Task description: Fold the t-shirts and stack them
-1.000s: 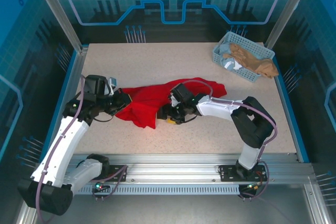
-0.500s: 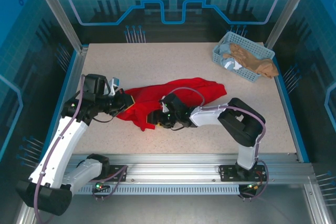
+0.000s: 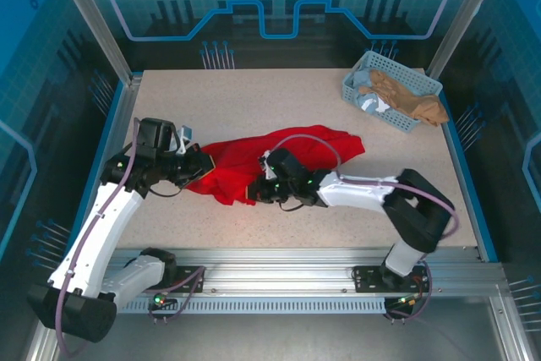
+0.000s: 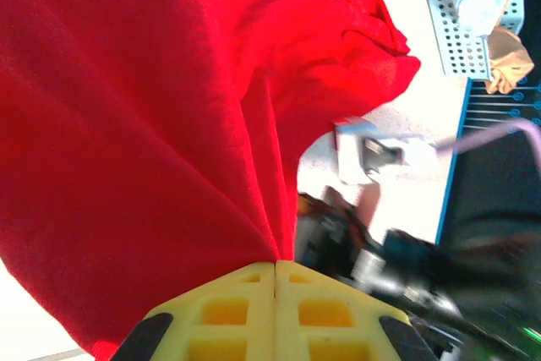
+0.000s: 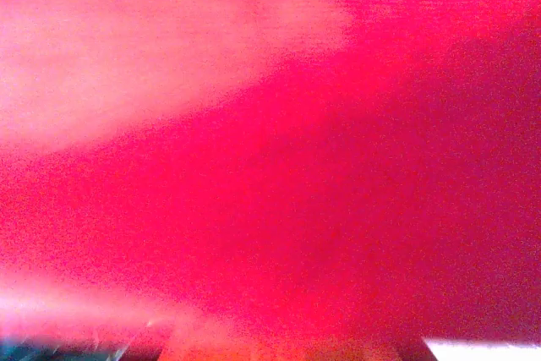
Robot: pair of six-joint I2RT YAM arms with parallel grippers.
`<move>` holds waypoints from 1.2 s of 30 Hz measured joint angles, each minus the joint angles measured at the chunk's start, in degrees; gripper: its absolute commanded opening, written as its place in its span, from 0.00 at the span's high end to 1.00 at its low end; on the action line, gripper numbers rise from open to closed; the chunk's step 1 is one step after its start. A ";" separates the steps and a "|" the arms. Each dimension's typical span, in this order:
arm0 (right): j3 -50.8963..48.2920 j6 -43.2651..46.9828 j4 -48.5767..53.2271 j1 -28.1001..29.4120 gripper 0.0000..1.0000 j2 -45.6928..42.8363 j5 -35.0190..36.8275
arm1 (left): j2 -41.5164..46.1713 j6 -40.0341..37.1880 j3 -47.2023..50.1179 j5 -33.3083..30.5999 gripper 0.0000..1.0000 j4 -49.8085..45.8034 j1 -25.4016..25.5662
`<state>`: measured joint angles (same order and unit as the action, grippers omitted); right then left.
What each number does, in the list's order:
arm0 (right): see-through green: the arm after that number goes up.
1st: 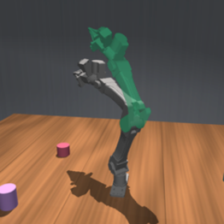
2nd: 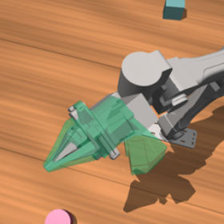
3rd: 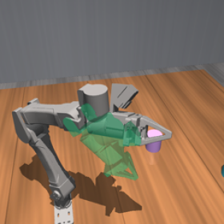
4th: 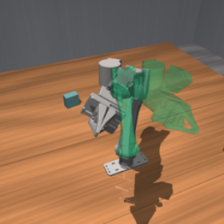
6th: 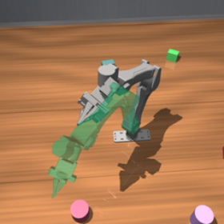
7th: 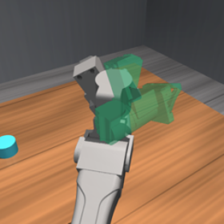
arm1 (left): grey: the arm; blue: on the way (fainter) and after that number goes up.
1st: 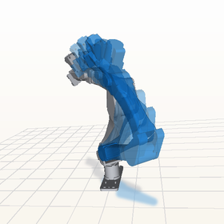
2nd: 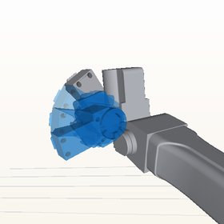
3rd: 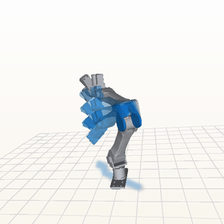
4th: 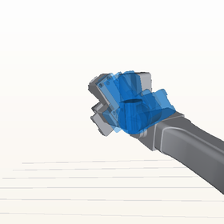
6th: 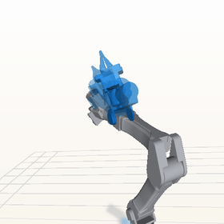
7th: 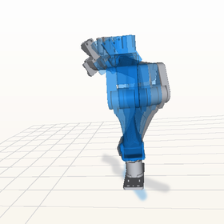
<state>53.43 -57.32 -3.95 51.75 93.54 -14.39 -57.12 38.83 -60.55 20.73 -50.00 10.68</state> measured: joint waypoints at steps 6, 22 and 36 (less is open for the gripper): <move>1.07 5.31 13.81 -0.94 1.00 -10.19 -7.89 | 0.00 -0.02 0.00 -1.90 1.00 -0.09 0.00; 6.60 14.38 35.87 -21.05 1.00 2.71 -18.75 | -20.92 -0.46 2.54 -2.97 1.00 15.43 3.50; 20.72 19.45 49.03 -26.84 0.93 15.45 -8.48 | -46.18 -7.13 -14.25 -16.98 0.52 14.38 11.26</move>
<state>74.15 -37.87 45.08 24.91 108.99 -22.87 -103.31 31.70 -74.81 3.75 -35.62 21.93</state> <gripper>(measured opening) 0.054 0.461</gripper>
